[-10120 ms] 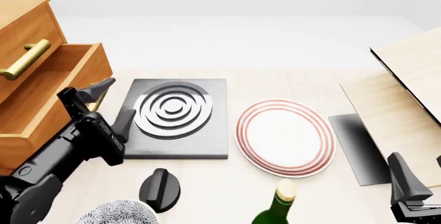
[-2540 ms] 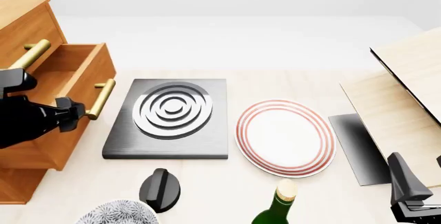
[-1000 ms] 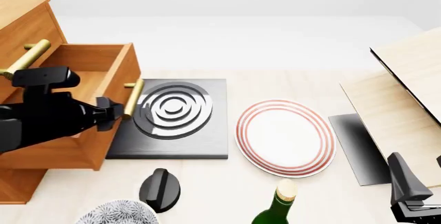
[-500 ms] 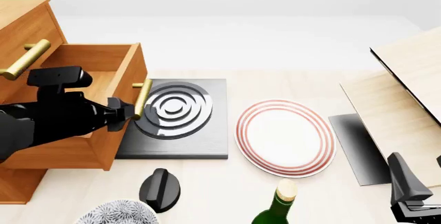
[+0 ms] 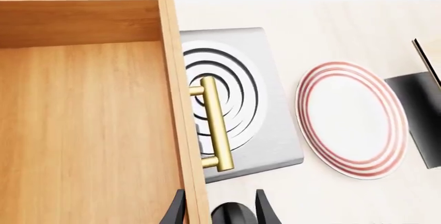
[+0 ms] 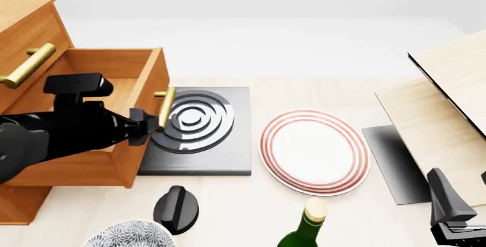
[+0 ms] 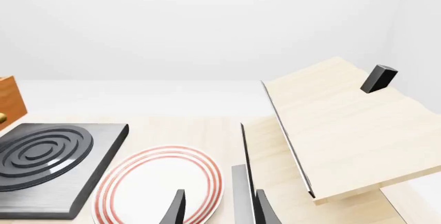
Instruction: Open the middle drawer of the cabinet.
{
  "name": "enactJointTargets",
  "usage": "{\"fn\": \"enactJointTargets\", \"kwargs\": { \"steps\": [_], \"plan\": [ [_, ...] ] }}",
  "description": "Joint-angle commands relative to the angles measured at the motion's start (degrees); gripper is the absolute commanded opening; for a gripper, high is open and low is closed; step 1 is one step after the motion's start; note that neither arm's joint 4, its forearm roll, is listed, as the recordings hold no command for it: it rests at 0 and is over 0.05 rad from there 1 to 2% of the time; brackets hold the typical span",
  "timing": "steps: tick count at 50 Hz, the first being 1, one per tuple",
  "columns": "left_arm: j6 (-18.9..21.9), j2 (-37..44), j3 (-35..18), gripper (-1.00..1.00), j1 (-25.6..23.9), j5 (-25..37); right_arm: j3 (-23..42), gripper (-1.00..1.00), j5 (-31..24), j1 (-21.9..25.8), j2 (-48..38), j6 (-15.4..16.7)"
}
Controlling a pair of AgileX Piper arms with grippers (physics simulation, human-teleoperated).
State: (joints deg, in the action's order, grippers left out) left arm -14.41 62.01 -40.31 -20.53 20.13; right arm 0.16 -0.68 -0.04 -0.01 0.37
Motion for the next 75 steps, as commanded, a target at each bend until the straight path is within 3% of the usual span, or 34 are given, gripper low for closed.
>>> {"fn": "enactJointTargets", "kwargs": {
  "steps": [1, 28, 75],
  "plan": [
    [-1.6, 0.7, -0.4, 1.0, -1.5, -0.6, 0.1, 1.0, 0.2, 0.0, 0.0, -0.1],
    [-2.8, 2.7, -1.5, 1.0, -4.9, -1.5, 0.1, 1.0, 0.2, 0.0, 0.0, -0.1],
    [0.3, -10.0, -4.6, 1.0, -4.3, 7.4, 0.1, 1.0, 0.2, 0.0, 0.0, -0.1]
  ]
}}
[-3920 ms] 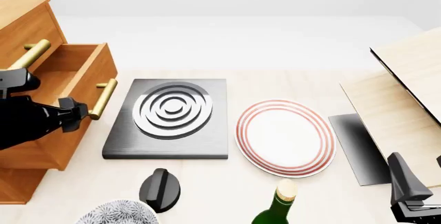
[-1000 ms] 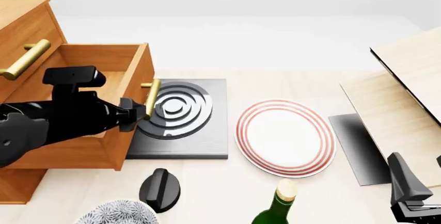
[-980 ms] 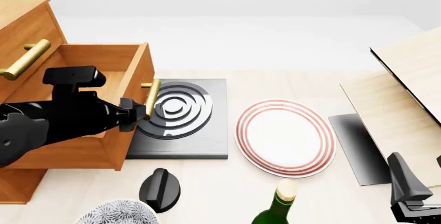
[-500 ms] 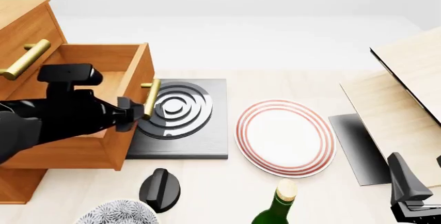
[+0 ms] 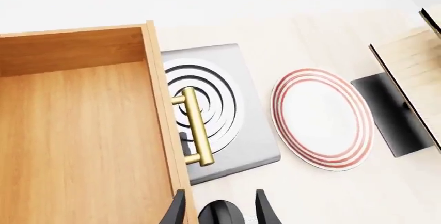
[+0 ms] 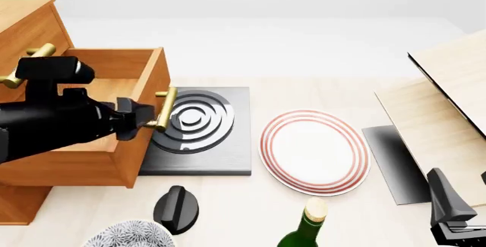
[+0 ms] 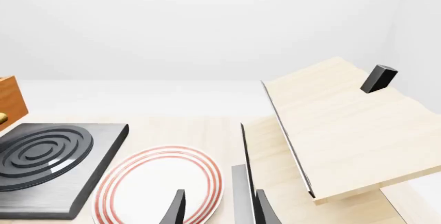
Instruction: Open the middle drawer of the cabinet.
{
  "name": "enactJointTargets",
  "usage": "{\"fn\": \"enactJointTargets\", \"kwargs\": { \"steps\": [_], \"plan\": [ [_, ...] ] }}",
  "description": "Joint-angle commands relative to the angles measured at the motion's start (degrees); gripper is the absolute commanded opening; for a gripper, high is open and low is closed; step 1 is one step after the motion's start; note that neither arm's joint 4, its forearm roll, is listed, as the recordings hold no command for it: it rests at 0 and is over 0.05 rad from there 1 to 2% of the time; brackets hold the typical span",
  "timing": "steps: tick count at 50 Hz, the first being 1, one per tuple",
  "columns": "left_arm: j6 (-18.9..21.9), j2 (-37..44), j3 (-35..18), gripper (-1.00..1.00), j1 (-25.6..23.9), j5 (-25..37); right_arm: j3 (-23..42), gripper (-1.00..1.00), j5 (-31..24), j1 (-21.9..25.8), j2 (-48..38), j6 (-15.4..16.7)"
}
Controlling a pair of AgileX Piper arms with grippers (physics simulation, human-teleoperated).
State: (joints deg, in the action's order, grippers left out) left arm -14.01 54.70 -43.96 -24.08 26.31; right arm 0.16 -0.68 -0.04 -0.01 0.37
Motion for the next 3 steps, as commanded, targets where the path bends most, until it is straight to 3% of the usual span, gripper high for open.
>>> {"fn": "enactJointTargets", "kwargs": {
  "steps": [1, 3],
  "plan": [
    [0.0, -3.0, -1.0, 1.0, -0.7, 1.4, 0.1, 1.0, 0.2, 0.0, 0.0, -0.1],
    [0.0, -3.3, -1.1, 1.0, -0.8, 1.7, 0.1, 1.0, 0.2, 0.0, 0.0, -0.1]
  ]
}}
